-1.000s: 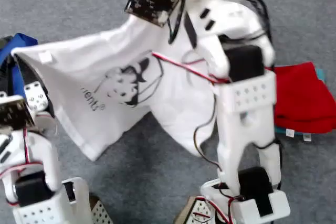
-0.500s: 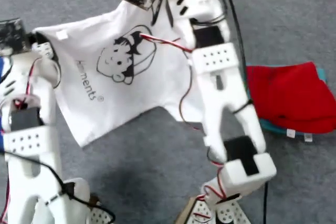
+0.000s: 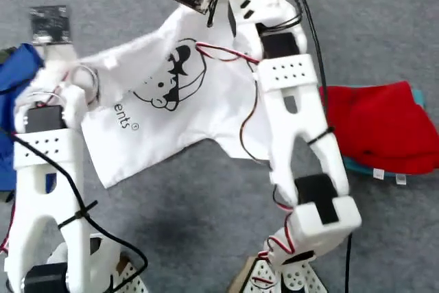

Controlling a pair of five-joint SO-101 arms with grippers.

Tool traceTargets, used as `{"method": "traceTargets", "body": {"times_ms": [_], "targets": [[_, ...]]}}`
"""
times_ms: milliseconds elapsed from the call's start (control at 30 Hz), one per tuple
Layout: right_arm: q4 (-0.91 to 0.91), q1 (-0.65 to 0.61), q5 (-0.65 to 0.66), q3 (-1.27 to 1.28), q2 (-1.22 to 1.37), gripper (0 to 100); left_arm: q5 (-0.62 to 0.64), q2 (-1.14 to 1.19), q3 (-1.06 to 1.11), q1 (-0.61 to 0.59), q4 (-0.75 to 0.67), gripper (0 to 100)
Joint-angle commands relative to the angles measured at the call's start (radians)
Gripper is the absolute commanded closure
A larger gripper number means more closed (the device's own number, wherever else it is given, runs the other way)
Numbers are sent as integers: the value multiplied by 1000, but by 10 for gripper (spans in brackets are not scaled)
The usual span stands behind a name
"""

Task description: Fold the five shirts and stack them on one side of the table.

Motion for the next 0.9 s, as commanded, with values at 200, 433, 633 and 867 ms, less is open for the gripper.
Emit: {"method": "traceTargets", "body": {"times_ms": [200,433,633,867], "targets": [[543,50,-6,41,-259,995,-71,-8,161,23,20,982],[635,64,-5,306,-450,995,-124,-10,301,14,20,982],[634,62,-5,616,-700,995,-126,-10,333,-3,64,982],[640,101,-5,840,-855,995,-127,-10,427,3,80,982]]}}
